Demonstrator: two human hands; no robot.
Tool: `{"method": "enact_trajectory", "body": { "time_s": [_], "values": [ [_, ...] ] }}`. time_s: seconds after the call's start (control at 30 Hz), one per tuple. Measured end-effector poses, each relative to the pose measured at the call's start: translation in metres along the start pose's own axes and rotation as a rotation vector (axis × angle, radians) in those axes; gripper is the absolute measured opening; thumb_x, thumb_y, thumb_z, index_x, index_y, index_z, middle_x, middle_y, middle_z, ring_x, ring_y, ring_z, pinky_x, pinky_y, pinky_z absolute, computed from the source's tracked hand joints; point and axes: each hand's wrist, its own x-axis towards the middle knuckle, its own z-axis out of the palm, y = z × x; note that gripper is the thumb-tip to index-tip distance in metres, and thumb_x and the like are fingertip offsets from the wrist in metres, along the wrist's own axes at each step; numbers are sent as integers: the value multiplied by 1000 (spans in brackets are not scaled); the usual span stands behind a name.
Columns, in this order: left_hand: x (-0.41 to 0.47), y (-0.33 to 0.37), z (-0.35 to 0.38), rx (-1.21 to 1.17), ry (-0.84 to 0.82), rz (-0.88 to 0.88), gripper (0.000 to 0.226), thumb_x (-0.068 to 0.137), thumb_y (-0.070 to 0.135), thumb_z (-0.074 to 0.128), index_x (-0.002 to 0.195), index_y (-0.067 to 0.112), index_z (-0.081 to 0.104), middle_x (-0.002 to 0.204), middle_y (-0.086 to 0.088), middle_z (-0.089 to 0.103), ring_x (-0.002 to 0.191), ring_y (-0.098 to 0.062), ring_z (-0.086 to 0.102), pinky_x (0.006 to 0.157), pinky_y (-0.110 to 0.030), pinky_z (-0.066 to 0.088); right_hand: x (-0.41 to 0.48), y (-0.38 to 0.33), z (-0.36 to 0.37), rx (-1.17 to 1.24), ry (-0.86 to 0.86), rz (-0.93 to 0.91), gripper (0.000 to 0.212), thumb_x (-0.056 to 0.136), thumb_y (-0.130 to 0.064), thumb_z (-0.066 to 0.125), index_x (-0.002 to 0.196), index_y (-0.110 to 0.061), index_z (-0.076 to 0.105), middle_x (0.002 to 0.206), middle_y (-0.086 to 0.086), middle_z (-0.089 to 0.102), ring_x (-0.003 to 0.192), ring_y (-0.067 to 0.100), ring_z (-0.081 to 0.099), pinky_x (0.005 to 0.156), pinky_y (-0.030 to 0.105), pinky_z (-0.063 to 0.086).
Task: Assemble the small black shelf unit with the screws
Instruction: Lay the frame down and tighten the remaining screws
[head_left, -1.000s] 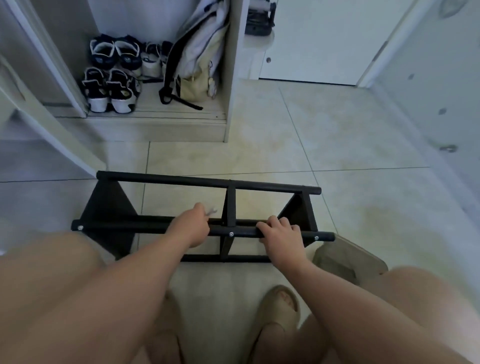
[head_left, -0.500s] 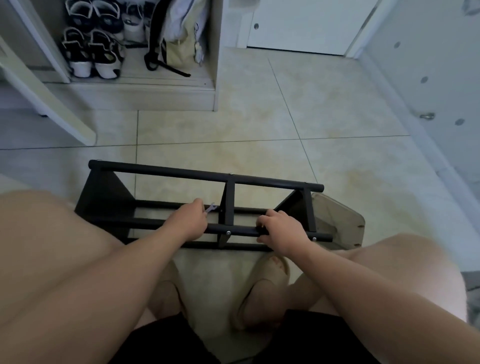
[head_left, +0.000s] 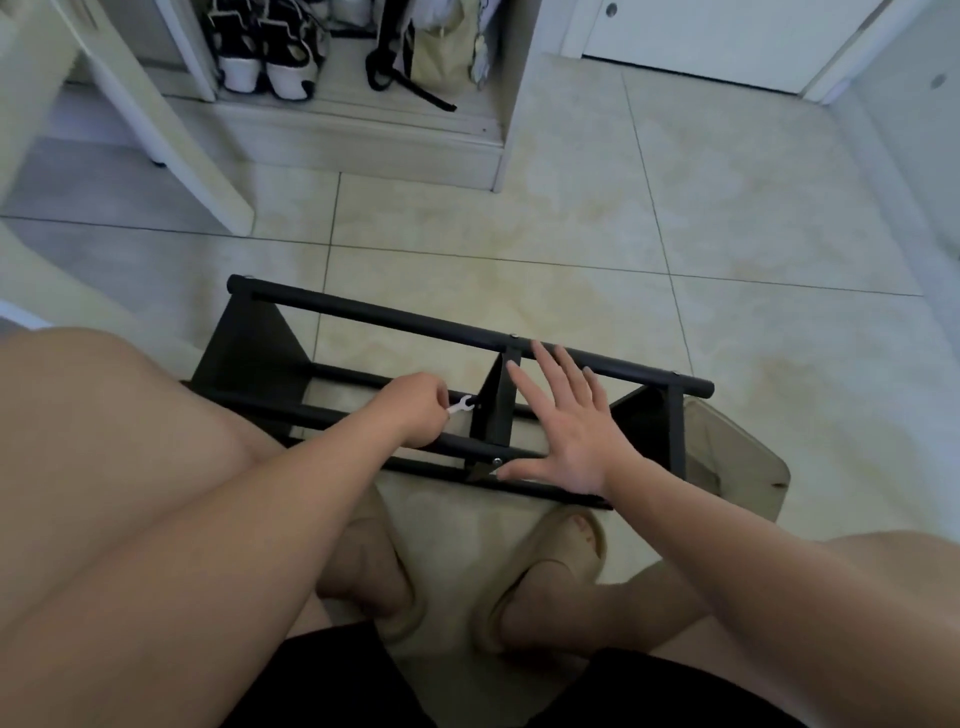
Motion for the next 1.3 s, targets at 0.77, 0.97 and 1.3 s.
{"method": "enact_trajectory", "body": {
  "time_s": [0.77, 0.97, 1.3],
  "values": [
    [33, 10, 2, -524, -317, -19, 8, 93, 16, 67, 87, 22, 67, 86, -1, 66, 77, -10, 61, 67, -23, 51, 24, 8, 19, -36, 9, 16, 121, 64, -104, 24, 159, -39, -13, 166, 2, -27, 152, 28, -27, 120, 60, -15],
    [36, 12, 7, -871, -314, -93, 11, 97, 21, 65, 87, 16, 64, 93, -4, 70, 87, -14, 70, 75, -27, 52, 24, 7, 19, -32, 28, 11, 121, 65, -103, 27, 160, -38, -8, 168, 3, -23, 153, 29, -25, 120, 61, -13],
    [39, 13, 15, -917, -231, -138, 7, 91, 20, 73, 94, 15, 68, 76, 0, 74, 69, -9, 72, 65, -24, 54, 24, 7, 20, -24, 45, 11, 121, 65, -103, 26, 161, -37, -3, 169, 3, -20, 154, 28, -22, 121, 60, -13]
  ]
}}
